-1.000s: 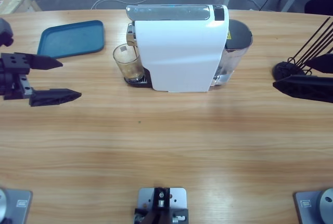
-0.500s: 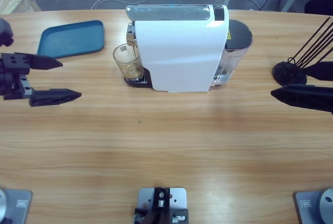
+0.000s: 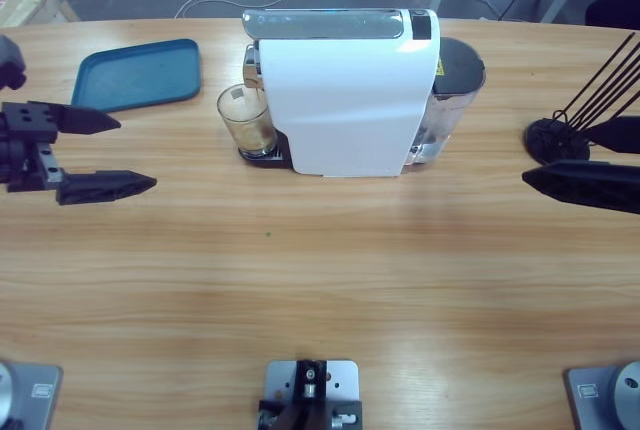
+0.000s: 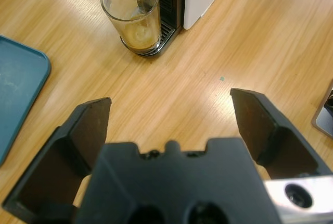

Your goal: Pour coffee

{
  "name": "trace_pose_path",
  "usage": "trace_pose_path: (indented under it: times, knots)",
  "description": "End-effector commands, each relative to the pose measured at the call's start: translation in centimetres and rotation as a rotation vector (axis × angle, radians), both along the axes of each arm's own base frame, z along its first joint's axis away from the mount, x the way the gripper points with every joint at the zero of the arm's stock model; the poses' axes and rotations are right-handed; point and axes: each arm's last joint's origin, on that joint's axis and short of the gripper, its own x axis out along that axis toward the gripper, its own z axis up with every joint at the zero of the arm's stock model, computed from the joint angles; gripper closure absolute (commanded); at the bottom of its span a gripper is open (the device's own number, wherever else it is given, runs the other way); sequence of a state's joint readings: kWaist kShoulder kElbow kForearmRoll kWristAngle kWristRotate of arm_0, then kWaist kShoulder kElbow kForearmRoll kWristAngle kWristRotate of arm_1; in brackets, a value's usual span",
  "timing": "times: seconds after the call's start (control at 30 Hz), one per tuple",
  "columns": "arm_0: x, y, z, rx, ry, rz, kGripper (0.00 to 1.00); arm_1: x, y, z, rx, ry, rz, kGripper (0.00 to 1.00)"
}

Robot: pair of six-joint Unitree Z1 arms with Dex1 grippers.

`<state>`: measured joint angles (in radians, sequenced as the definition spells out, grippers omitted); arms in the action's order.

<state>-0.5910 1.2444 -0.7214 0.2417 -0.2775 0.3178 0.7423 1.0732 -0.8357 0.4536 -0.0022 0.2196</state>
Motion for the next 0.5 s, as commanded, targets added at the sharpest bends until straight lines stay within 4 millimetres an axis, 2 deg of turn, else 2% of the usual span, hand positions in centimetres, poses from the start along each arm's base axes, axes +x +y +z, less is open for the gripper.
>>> trace_pose_path:
  times: [0.03, 0.2, 0.5]
  knots:
    - [-0.4, 0.1, -0.7, 0.016, 0.007, -0.014, 0.009, -0.1, 0.2, -1.3, -0.018, 0.023, 0.029, 0.0]
    - [0.3, -0.4, -0.7, -0.025, -0.047, -0.012, 0.009, -0.7, -0.3, -0.7, 0.005, 0.005, 0.035, 0.004]
    - [1.5, -1.0, -1.6, 0.001, -0.107, -0.039, 0.009, -1.0, -0.5, -0.2, -0.002, 0.03, 0.048, 0.004]
